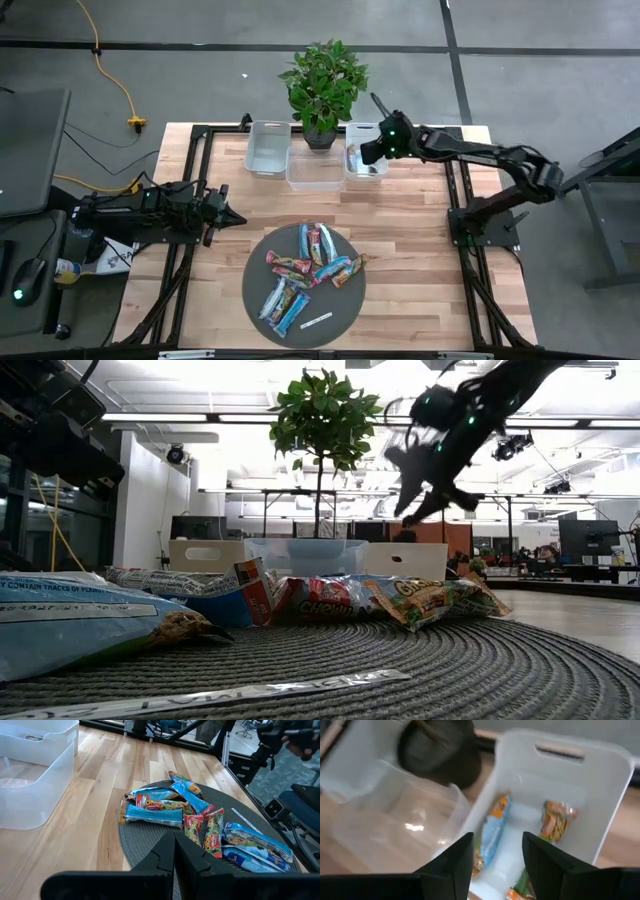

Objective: Pick and place Granola Bars by type
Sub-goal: Put the yellow granola bar into the white bin

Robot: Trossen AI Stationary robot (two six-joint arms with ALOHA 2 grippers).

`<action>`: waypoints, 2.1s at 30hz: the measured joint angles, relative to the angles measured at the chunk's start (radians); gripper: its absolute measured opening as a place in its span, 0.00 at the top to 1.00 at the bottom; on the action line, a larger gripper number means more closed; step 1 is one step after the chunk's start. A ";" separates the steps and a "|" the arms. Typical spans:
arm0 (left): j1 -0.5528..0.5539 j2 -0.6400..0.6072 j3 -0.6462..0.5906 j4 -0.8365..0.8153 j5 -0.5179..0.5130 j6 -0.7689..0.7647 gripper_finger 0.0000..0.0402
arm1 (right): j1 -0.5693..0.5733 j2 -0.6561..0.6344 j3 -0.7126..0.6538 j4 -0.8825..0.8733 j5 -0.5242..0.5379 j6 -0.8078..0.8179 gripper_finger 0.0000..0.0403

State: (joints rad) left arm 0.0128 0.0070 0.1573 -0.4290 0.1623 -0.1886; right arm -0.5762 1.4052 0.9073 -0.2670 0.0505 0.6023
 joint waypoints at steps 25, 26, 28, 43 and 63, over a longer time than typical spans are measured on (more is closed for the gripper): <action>0.000 0.000 0.000 0.000 0.002 0.000 1.00 | 0.372 -0.184 0.000 -0.076 -0.396 -0.651 0.62; 0.000 0.000 0.000 0.000 0.002 0.000 1.00 | 0.397 -0.184 0.000 -0.087 -0.395 -0.673 0.62; 0.000 0.000 0.000 0.000 0.005 0.000 1.00 | 0.446 -0.183 0.000 -0.101 -0.382 -0.714 0.62; 0.000 0.000 0.000 0.000 0.004 0.000 1.00 | 0.731 -0.057 0.000 -0.094 -0.285 -0.762 0.60; 0.000 0.000 0.000 0.000 0.000 0.000 1.00 | 0.776 0.297 0.000 -0.057 -0.301 -0.760 0.40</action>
State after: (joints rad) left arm 0.0127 0.0070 0.1570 -0.4290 0.1619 -0.1883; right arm 0.1993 1.7018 0.9077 -0.3241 -0.2502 -0.1581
